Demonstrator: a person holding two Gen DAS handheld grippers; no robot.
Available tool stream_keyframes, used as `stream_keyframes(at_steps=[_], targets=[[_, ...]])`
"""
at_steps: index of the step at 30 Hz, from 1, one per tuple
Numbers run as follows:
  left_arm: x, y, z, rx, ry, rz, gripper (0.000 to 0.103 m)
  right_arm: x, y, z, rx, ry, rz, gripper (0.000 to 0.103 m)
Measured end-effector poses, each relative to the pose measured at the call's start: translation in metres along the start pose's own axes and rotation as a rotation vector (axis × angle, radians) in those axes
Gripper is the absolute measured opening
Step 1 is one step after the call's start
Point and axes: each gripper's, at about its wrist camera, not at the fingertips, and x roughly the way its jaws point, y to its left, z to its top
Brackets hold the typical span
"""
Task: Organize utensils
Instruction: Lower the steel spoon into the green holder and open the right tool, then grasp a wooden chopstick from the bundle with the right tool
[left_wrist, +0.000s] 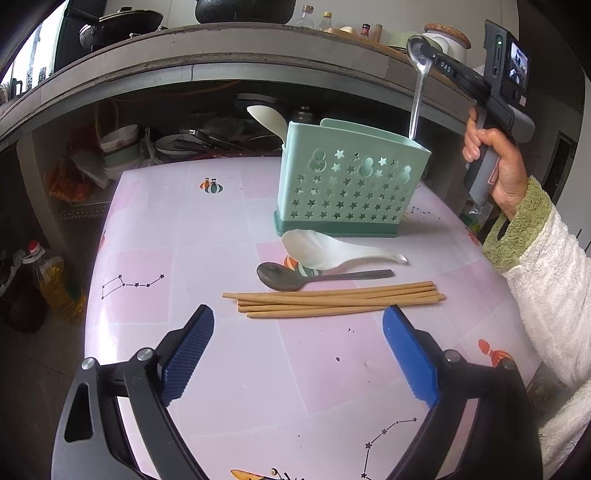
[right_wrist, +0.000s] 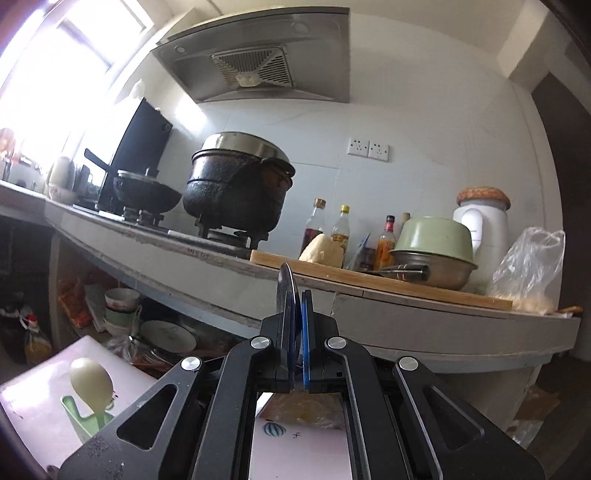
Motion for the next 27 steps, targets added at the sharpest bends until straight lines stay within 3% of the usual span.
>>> stream_keyframes(at_steps=[6,11,16,17,18,20,24,27], targets=[[-0.004,0.005,0.0,-0.016,-0.009,0.005,0.092,-0.007,0.028,-0.038,-0.144,0.049,0.047,0.001],[-0.006,0.01,-0.003,-0.025,-0.015,-0.003,0.093,-0.019,0.024,-0.049,-0.114,0.126,0.115,0.002],[-0.003,0.012,-0.004,-0.033,0.0,-0.012,0.093,-0.025,0.006,-0.055,-0.003,0.229,0.207,0.003],[-0.003,0.012,-0.004,-0.034,0.0,-0.014,0.093,-0.026,0.002,-0.055,0.026,0.246,0.223,0.01],[-0.003,0.011,-0.004,-0.034,-0.001,-0.016,0.093,-0.027,-0.001,-0.055,0.051,0.27,0.244,0.024],[-0.003,0.01,-0.003,-0.033,-0.006,-0.021,0.093,-0.034,-0.011,-0.053,0.103,0.295,0.248,0.042],[-0.003,0.008,-0.004,-0.024,-0.012,-0.027,0.095,-0.063,-0.045,-0.042,0.228,0.345,0.228,0.05],[0.0,0.005,-0.005,-0.021,-0.007,-0.033,0.095,-0.106,-0.087,-0.039,0.385,0.433,0.232,0.054]])
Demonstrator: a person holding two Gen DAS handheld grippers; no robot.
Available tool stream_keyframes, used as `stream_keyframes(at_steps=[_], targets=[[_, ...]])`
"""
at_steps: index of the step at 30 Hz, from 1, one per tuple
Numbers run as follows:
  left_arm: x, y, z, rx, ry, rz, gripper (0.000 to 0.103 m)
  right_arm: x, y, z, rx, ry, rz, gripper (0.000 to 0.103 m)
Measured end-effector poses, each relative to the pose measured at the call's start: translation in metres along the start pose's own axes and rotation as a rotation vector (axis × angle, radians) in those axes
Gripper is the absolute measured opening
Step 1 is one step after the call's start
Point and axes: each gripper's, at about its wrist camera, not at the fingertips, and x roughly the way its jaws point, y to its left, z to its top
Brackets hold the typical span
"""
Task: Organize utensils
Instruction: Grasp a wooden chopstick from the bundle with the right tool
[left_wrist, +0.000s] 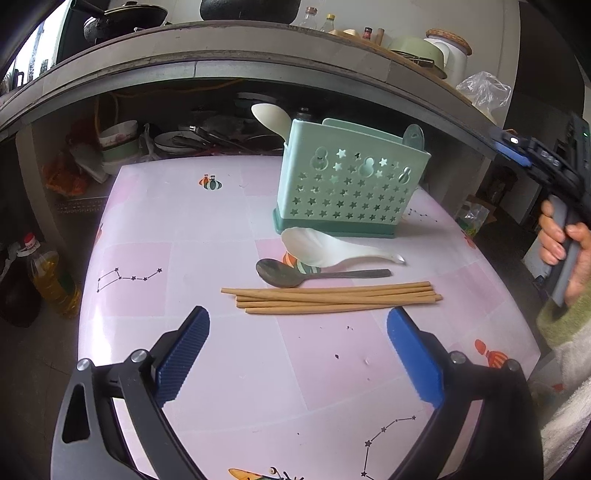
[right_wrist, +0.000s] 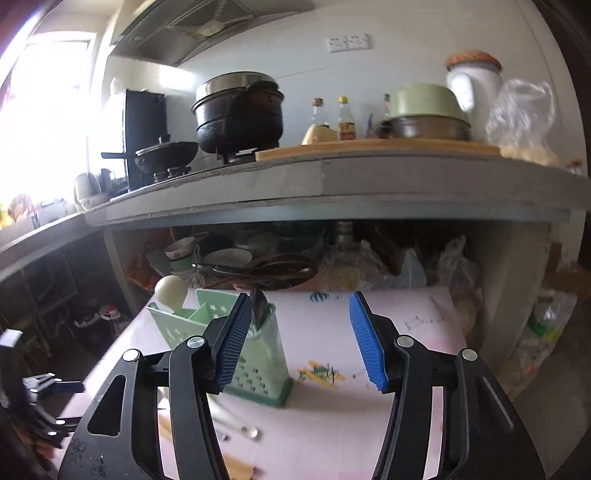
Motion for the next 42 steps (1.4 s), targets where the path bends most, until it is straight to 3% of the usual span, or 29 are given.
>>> stream_keyframes(at_steps=[2,4,6,9,14,18,20,26,42], targets=[[0.002,-0.001,0.0,-0.003,0.002,-0.017,0.095,-0.028,-0.021,-0.012,0.126,0.1,0.04,0.054],[0.003,-0.003,0.0,-0.004,0.003,-0.031,0.095,-0.049,-0.042,-0.039,0.307,0.256,0.106,0.054],[0.006,-0.004,0.0,-0.005,0.006,-0.043,0.095,-0.064,-0.056,-0.083,0.502,0.438,0.147,0.054],[0.009,-0.006,-0.001,-0.014,0.013,-0.059,0.095,-0.085,-0.06,-0.158,0.746,0.676,0.121,0.053],[0.008,-0.009,-0.003,-0.037,0.013,-0.083,0.095,-0.12,-0.058,-0.255,1.108,0.834,0.027,0.047],[0.003,-0.012,-0.004,-0.03,0.006,-0.077,0.095,-0.131,-0.065,-0.299,1.352,0.777,-0.015,0.045],[0.002,-0.012,-0.005,-0.03,0.009,-0.078,0.095,-0.133,-0.067,-0.308,1.413,0.722,-0.028,0.045],[0.0,-0.011,-0.007,-0.039,0.01,-0.071,0.095,-0.134,-0.069,-0.319,1.484,0.629,-0.019,0.042],[-0.002,-0.004,-0.008,-0.061,0.012,-0.06,0.095,-0.14,-0.083,-0.32,1.537,0.544,0.019,0.029]])
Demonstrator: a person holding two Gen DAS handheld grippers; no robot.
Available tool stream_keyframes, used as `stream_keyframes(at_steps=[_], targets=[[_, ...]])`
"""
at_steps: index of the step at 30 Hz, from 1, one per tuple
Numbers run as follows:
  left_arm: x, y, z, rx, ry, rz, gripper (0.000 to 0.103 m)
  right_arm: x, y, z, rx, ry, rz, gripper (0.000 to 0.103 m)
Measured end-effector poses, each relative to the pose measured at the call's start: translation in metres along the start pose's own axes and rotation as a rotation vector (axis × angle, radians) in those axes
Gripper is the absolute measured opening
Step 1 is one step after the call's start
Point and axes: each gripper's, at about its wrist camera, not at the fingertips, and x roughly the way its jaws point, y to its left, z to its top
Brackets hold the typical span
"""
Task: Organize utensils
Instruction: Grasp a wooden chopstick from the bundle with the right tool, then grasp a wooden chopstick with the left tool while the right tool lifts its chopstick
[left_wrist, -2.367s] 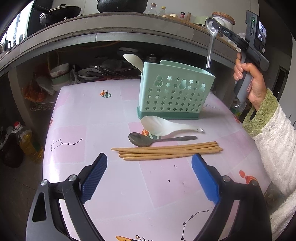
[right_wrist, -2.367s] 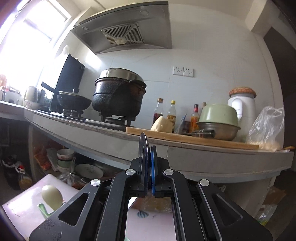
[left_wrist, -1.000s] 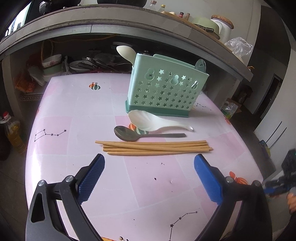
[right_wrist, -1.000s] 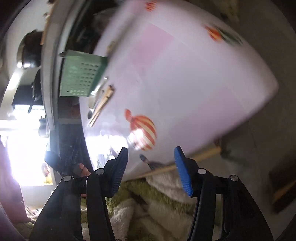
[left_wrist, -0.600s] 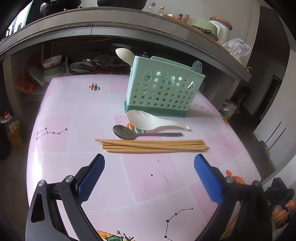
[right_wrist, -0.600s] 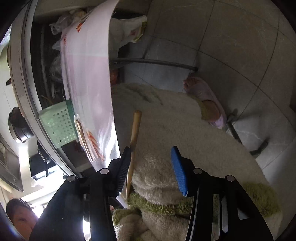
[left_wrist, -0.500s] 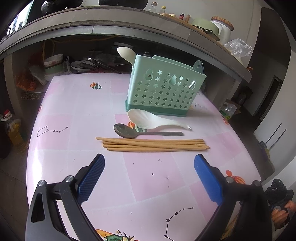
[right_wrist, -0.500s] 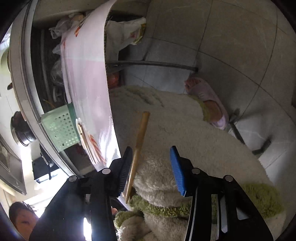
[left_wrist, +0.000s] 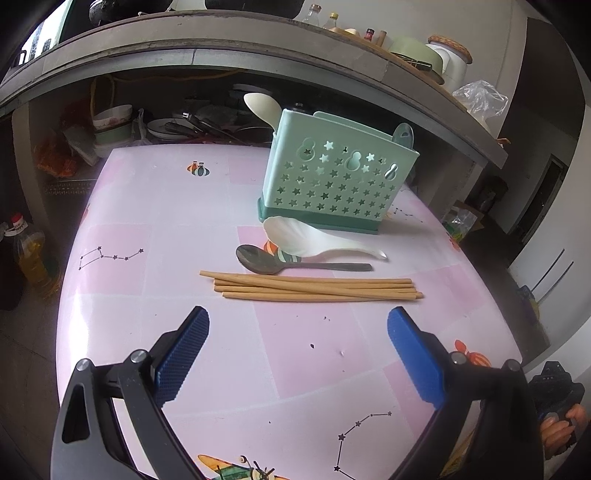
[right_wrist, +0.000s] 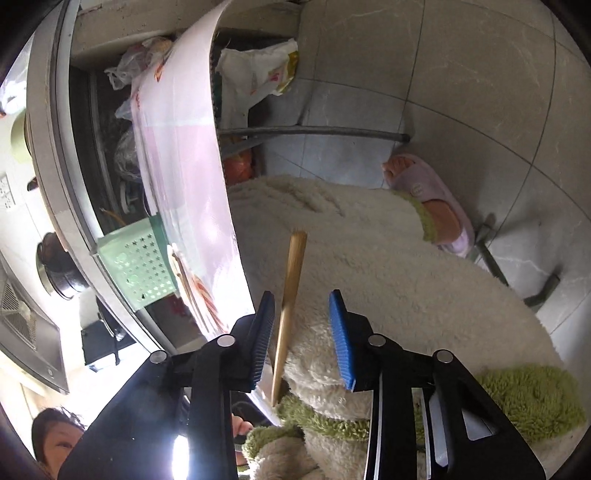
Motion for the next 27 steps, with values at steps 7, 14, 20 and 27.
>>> stream_keyframes(at_steps=[7,14,20,27], targets=[[0.002,0.001,-0.001,0.0,0.003,0.0,0.095,0.011,0.002,-0.002,-0.001,0.009,0.004,0.008],[0.002,0.003,-0.003,0.017,-0.011,0.041,0.095,-0.013,0.025,-0.015,-0.153,0.002,-0.157,0.009],[0.005,-0.01,-0.001,0.139,-0.036,0.061,0.089,-0.026,0.086,-0.035,-0.464,-0.032,-0.276,0.009],[0.029,-0.042,-0.006,0.457,-0.01,0.093,0.051,-0.031,0.164,-0.064,-0.818,-0.093,-0.291,0.006]])
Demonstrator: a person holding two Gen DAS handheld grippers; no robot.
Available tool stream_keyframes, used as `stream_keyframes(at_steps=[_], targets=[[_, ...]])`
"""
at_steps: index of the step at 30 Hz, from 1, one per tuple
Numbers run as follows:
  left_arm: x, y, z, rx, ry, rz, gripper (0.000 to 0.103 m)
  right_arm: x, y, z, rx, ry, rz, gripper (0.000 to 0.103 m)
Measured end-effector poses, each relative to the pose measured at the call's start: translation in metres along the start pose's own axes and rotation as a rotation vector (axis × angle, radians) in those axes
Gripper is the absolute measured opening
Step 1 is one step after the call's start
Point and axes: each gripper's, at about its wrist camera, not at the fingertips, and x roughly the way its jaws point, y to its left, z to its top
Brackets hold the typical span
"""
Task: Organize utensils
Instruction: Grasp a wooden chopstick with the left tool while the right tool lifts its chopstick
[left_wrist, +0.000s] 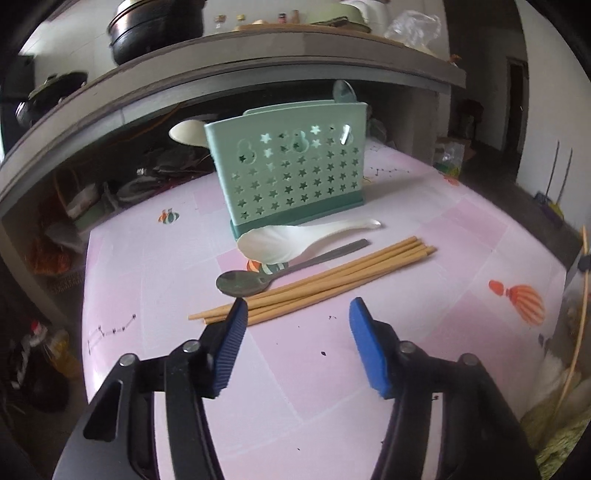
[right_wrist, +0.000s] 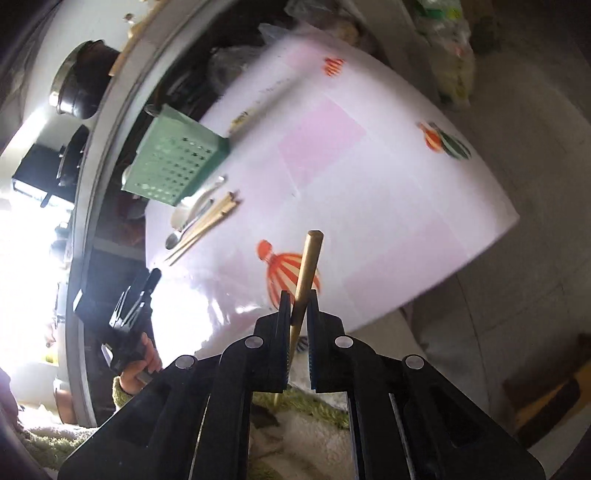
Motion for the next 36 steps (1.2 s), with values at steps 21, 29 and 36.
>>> stream_keyframes(at_steps=[21,29,36], targets=[[0.074,-0.041,0.026,0.602,0.093,-0.16,0.025,-0.038,0.154,0.129,-0.604,-0.541,0.168,0.004],[0.082,-0.05,0.026,0.639,0.113,-0.191,0.013,-0.037,0.206,0.171,-0.684,-0.651,0.28,0.004],[0.075,-0.051,0.026,0.619,0.087,-0.215,0.006,-0.018,0.255,0.189,-0.758,-0.663,0.337,0.004]])
